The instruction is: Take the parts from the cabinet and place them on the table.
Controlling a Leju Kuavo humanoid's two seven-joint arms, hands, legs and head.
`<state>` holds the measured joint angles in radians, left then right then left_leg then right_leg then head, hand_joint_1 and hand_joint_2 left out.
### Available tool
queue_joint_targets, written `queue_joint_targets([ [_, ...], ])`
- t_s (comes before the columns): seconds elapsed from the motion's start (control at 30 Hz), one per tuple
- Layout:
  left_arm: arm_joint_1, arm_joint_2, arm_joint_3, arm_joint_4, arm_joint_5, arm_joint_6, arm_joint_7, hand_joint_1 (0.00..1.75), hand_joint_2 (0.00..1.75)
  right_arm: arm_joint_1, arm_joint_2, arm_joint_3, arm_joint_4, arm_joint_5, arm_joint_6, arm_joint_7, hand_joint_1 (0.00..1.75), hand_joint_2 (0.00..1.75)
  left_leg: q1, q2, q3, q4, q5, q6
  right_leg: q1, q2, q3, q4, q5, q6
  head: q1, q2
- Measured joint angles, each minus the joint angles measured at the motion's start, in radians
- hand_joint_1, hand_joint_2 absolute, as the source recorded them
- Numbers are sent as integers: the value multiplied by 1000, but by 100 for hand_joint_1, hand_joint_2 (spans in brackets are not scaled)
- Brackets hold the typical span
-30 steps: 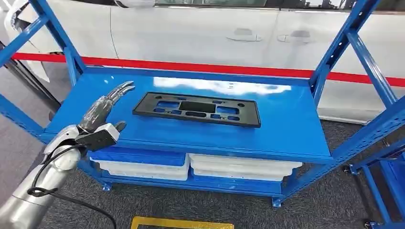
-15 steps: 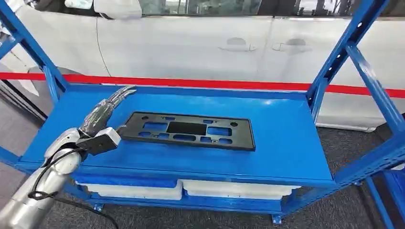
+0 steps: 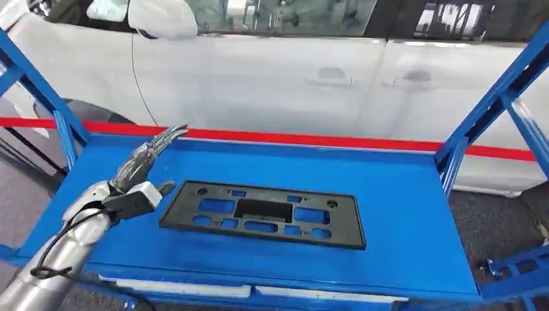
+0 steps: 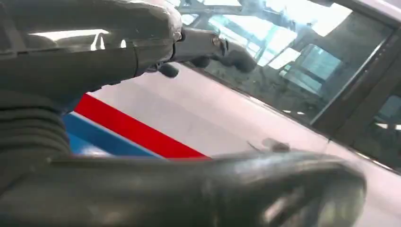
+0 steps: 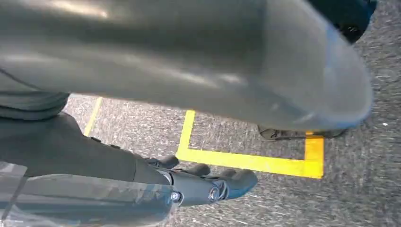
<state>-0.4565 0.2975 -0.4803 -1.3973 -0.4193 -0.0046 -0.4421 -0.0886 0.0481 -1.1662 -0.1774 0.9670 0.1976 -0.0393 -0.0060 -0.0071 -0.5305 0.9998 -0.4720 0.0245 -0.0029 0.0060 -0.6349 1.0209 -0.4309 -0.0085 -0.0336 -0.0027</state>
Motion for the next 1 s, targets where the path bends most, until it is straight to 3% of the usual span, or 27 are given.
queue_joint_targets([
  [0.03,3,0,0,-5,0,-4,0,0,0,-1,0,0,0,1,0,0,0,0,0,0,1,-1,-6,-7,3,1,1,-2,11,-5,-1,0],
  [0.07,4,0,1,-13,3,-4,-2,0,0,0,0,0,0,3,0,0,0,0,-2,0,-3,10,-10,-5,-3,1,7,-8,20,-2,-1,0],
  [0.1,3,0,2,-17,7,-5,-4,0,0,0,0,0,0,3,0,0,0,0,-1,1,5,2,-10,12,0,2,7,-7,16,5,0,0],
  [0.23,8,0,3,-26,12,-6,-4,0,0,0,0,0,0,3,0,0,0,0,0,3,13,-8,-16,7,4,4,9,-6,7,-9,-1,0],
  [0.33,8,0,3,-32,12,-10,-4,0,0,-1,0,2,0,6,0,0,0,0,0,3,17,-14,-19,1,4,3,11,-6,4,-12,0,0],
  [0.37,9,0,3,-34,11,-11,-4,0,175,-1,0,3,0,8,0,0,0,0,0,3,17,-15,-19,0,4,3,11,-6,3,-13,0,0],
  [0.53,18,4,3,-48,-6,-11,-5,0,175,-2,0,3,0,10,1,0,0,0,2,3,20,-16,-22,-11,5,3,15,-5,1,-15,0,0],
  [1.0,205,33,-35,-208,-58,6,-45,0,175,3,0,3,0,3,0,3,0,0,-1,4,22,-15,-24,-10,-1,3,21,-6,-2,-11,0,0],
])
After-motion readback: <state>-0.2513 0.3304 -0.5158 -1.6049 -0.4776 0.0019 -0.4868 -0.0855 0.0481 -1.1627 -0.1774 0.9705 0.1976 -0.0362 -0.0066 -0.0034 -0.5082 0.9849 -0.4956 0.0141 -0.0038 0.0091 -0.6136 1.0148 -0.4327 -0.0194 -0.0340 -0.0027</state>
